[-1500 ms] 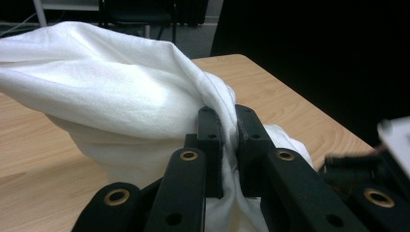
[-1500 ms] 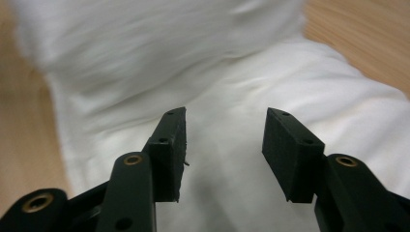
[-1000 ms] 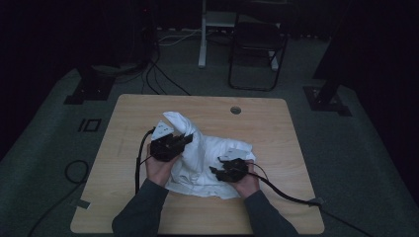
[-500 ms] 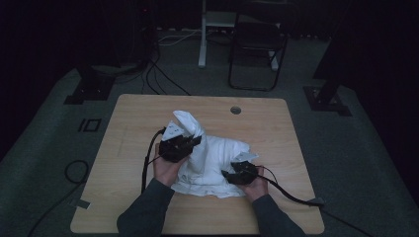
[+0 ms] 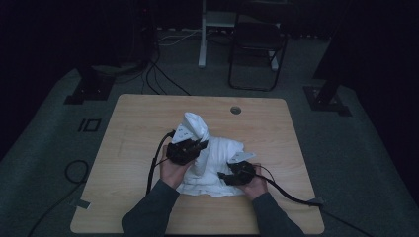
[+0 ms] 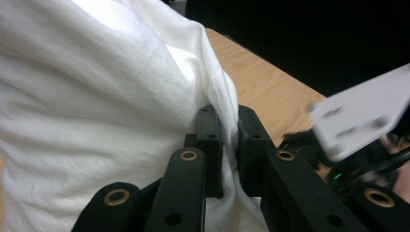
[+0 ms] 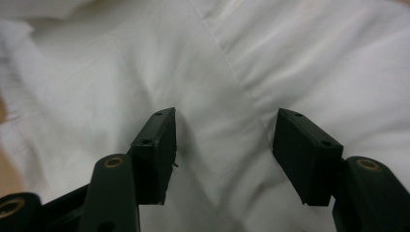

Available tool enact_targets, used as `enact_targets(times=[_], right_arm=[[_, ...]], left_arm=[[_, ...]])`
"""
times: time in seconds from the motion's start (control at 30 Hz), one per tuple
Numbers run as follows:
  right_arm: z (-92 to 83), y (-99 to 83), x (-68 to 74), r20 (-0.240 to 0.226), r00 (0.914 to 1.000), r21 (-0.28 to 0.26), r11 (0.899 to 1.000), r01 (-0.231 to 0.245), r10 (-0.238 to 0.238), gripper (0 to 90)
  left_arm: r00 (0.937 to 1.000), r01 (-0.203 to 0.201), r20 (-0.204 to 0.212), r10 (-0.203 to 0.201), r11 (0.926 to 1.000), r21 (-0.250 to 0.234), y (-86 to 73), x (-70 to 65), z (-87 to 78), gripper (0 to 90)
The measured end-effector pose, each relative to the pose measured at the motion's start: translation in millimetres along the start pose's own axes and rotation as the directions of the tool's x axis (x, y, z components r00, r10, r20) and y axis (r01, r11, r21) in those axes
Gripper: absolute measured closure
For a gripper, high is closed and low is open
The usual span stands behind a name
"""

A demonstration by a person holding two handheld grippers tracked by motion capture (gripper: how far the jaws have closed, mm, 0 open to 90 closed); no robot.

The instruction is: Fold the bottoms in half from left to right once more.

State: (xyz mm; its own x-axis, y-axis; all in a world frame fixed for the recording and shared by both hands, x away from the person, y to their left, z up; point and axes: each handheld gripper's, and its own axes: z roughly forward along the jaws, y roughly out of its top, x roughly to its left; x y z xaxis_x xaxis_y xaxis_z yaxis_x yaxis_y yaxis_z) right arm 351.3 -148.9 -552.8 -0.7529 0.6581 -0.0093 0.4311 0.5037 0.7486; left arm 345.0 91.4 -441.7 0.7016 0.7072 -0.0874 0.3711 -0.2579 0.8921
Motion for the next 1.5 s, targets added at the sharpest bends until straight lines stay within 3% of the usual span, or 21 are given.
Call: enact_targets(times=[0.13, 0.3, 0.37, 0.53, 0.7, 0.83, 0.93, 1.13, 1.33, 1.5], right_arm=[[-17.2, -10.1, -8.4, 0.052, 0.9984, -0.021, 1.000, -0.020, 0.021, 40.5], [-11.6, -23.1, -16.7, 0.107, 0.9930, 0.053, 0.997, -0.057, 0.051, 41.0], [-10.1, -23.7, -17.9, 0.090, 0.9929, 0.039, 0.996, -0.082, 0.078, 42.4], [-8.9, -21.9, -16.3, 0.094, 0.9923, 0.043, 0.996, -0.084, 0.080, 44.7], [-8.0, -24.1, -13.3, 0.099, 0.9910, 0.015, 0.996, -0.092, 0.090, 46.8], [-7.9, -25.1, -12.9, 0.104, 0.9905, 0.005, 0.996, -0.091, 0.090, 46.8], [-8.0, -26.8, -12.5, 0.104, 0.9901, -0.008, 0.995, -0.094, 0.095, 46.8], [-8.0, -27.7, -12.6, 0.104, 0.9903, -0.014, 0.996, -0.091, 0.092, 46.8], [-8.3, -29.4, -11.8, 0.105, 0.9898, -0.025, 0.995, -0.094, 0.096, 46.7], [-13.0, -29.4, -13.9, 0.101, 0.9924, -0.006, 0.998, -0.070, 0.070, 44.3]], left_arm=[[1.0000, -0.001, 0.003, 0.001, 1.0000, 0.005, -1.0, -2.7, 3.2, 83.3], [0.9999, -0.006, 0.009, 0.006, 1.0000, 0.007, 0.4, -5.9, 4.4, 83.3], [0.9998, -0.012, 0.013, 0.012, 0.9999, 0.002, 3.1, -8.6, 3.7, 83.3], [0.9992, -0.020, 0.035, 0.021, 0.9997, -0.009, 8.5, -15.6, 3.3, 83.3], [0.9968, -0.044, 0.067, 0.044, 0.9990, -0.008, 12.4, -29.5, 13.1, 83.3], [0.9969, -0.048, 0.063, 0.047, 0.9987, 0.013, 7.4, -31.1, 27.8, 83.3], [0.9966, -0.029, 0.078, 0.027, 0.9993, 0.023, 2.1, -30.5, 36.2, 83.3], [0.9955, -0.036, 0.089, 0.034, 0.9990, 0.027, -3.1, -34.0, 44.5, 83.3], [0.9949, -0.019, 0.100, 0.016, 0.9992, 0.035, -11.9, -35.9, 55.0, 83.3], [0.9943, -0.026, 0.105, 0.021, 0.9985, 0.048, -18.5, -37.3, 61.8, 83.2]])
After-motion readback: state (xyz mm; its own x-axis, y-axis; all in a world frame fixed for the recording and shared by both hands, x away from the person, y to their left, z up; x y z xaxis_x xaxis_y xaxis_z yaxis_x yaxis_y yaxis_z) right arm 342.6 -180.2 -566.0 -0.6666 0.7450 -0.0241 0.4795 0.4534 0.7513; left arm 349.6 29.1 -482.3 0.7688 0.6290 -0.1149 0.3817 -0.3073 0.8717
